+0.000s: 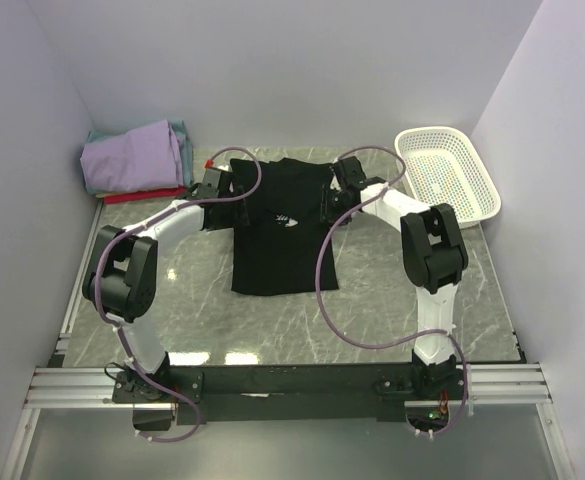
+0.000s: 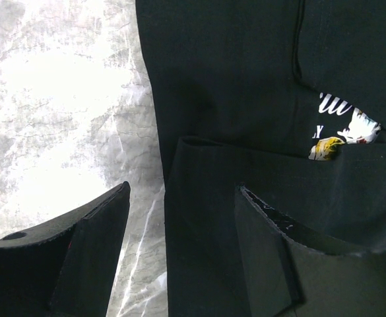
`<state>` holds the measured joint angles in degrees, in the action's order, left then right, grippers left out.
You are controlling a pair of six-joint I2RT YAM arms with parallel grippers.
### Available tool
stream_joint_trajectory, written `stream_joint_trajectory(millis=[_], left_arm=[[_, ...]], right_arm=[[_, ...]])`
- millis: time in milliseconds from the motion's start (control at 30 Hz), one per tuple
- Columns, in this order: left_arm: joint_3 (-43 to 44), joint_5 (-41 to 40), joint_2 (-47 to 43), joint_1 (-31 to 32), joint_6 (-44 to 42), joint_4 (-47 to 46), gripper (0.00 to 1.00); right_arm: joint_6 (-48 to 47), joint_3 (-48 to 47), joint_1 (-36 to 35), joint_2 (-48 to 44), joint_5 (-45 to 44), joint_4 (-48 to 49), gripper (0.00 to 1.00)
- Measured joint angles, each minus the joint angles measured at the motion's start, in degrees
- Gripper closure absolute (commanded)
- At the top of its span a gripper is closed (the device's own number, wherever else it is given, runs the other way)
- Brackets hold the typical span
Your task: Fold and stack the t-shirts
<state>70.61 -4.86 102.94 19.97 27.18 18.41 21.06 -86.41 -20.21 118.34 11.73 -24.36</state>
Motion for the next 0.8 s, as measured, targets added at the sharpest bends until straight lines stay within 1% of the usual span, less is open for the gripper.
stream_joint_trajectory(millis=[133, 200, 267, 300, 333, 367, 600, 800], left_arm=[[0.0, 0.39, 0.0, 0.0, 0.0, 0.0, 0.3], [0.0, 0.52, 0.0, 0.0, 0.0, 0.02, 0.3], [0.0, 0.52, 0.0, 0.0, -0.02, 0.04, 0.3], [0.0, 0.55, 0.0, 0.0, -0.02, 0.04, 0.3], [0.0, 0.52, 0.0, 0.0, -0.02, 0.07, 0.3], [0.0, 0.55, 0.0, 0.0, -0.02, 0.07, 0.3], [0.0, 0.57, 0.0, 0.0, -0.04, 0.07, 0.3], [0.0, 0.55, 0.0, 0.0, -0.07, 0.07, 0.3]], right_arm=[[-0.15, -0.63, 0.0, 1.9, 1.44, -0.07, 0.57], [-0.17, -0.72, 0.0, 2.23, 1.86, -0.02, 0.59], [-0.33, -0.87, 0.0, 2.29, 1.99, -0.07, 0.79], [-0.68, -0.98, 0.0, 2.43, 2.08, -0.11, 0.85], [-0.57, -1.05, 0.07, 2.58, 2.34, -0.04, 0.94], [-0.74, -1.09, 0.07, 2.78, 2.58, -0.07, 1.0], [-0.98, -1.07, 0.11, 2.97, 2.75, 0.11, 1.0], [-1.01, 0.55, 0.11, 0.74, -0.37, 0.37, 1.0]])
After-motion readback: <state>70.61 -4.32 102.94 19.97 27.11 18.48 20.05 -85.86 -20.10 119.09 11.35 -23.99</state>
